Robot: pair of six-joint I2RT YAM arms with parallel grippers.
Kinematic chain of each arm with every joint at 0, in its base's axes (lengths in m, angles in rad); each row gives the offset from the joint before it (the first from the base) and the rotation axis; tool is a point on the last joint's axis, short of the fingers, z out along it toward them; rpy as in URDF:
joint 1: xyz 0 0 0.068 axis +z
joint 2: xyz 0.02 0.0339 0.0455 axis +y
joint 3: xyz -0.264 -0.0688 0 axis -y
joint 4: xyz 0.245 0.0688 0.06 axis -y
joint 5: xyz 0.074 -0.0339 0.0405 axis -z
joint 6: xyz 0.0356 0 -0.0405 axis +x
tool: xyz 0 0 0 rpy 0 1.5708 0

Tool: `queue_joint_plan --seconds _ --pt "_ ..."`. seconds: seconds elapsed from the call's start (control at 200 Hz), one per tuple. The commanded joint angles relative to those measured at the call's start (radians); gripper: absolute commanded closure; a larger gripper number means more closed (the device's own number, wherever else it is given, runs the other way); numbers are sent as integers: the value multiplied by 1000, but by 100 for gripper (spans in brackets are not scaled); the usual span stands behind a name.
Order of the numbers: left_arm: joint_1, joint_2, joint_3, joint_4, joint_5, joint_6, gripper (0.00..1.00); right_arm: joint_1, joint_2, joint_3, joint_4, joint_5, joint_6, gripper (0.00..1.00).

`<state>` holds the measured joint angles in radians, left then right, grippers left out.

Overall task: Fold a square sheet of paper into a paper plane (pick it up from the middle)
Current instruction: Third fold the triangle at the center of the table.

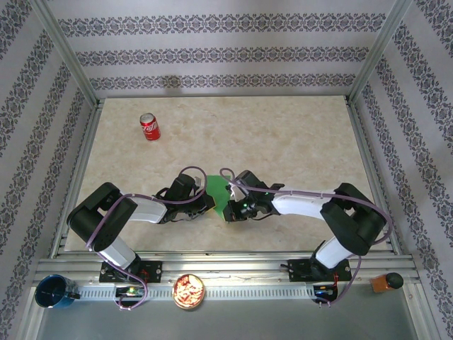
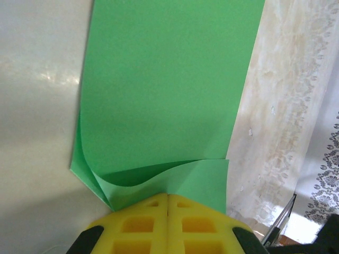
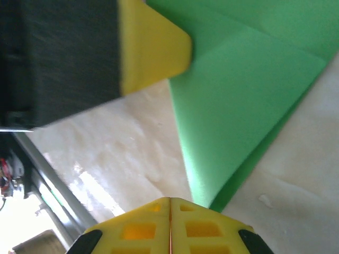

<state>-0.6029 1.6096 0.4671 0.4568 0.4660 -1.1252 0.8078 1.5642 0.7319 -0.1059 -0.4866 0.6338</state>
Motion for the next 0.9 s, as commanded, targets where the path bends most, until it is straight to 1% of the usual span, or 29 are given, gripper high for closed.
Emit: queue_joint_plan --seconds 0.0,0.19,0.385,0.62,0.894 --pt "-11 36 -16 -27 -22 16 100 11 -10 64 -24 2 6 91" --pt "-10 44 -11 -20 -12 16 100 27 101 110 1 3 15 91" --pt "-10 42 -16 -20 -15 15 100 25 171 77 31 7 37 91" --pt "-9 50 -17 -17 -20 13 100 11 135 -56 117 -60 82 91" --pt "-9 52 -26 1 -25 -1 100 8 54 -164 179 -89 126 89"
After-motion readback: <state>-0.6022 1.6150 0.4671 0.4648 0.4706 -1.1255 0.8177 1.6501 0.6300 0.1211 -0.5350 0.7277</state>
